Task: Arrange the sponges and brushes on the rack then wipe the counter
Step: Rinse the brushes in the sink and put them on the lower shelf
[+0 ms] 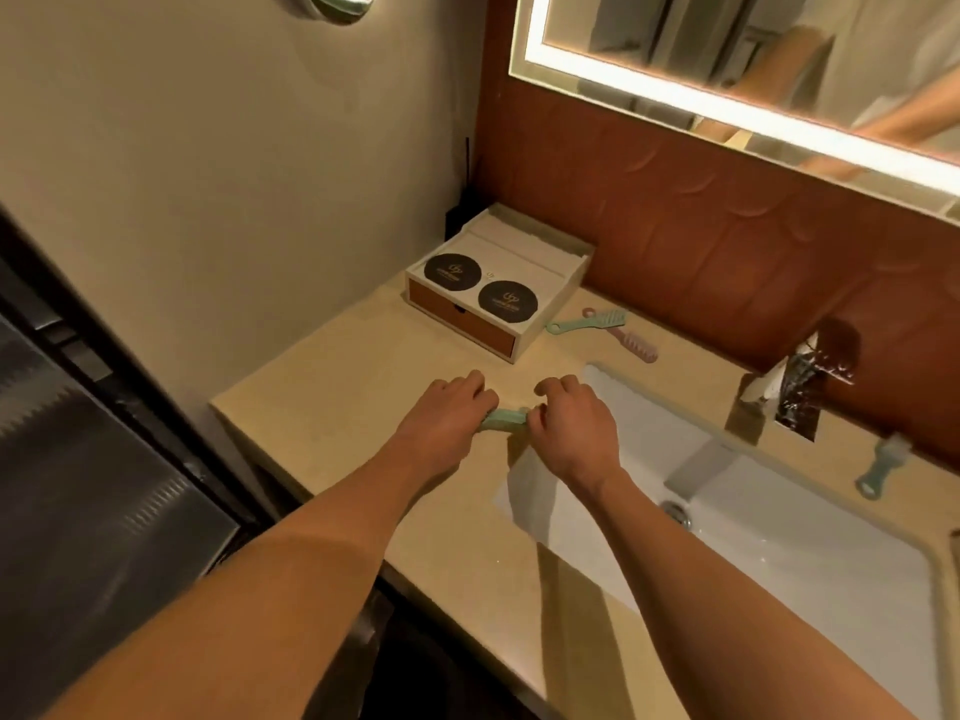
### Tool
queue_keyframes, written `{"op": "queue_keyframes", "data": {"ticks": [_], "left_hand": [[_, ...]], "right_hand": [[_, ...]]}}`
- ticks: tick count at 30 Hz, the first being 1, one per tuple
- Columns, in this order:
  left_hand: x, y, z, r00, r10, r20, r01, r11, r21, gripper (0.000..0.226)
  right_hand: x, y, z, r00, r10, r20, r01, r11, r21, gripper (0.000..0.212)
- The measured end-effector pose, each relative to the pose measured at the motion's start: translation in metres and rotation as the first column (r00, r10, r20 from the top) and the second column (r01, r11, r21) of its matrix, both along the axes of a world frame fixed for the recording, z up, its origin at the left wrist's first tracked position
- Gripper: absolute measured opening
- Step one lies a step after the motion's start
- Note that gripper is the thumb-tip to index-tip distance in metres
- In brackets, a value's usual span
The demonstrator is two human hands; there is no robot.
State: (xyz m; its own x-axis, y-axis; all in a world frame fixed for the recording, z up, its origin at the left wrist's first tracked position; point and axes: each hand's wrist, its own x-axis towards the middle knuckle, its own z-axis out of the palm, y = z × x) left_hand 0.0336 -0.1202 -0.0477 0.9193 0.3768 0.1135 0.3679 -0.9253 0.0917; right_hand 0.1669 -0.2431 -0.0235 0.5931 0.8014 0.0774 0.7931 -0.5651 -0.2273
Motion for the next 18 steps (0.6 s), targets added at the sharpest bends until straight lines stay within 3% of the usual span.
{"op": "queue_keyframes", "data": {"ticks": [18], "left_hand": [[0.147,-0.001,0.0,0.999,-0.052,0.013,0.053,0.996,-0.073,0.04]], "right_hand": [[0.156,0.009,-0.023,0.987,-0.16,0.004,0.16,0.987,-0.016,0.039]]}}
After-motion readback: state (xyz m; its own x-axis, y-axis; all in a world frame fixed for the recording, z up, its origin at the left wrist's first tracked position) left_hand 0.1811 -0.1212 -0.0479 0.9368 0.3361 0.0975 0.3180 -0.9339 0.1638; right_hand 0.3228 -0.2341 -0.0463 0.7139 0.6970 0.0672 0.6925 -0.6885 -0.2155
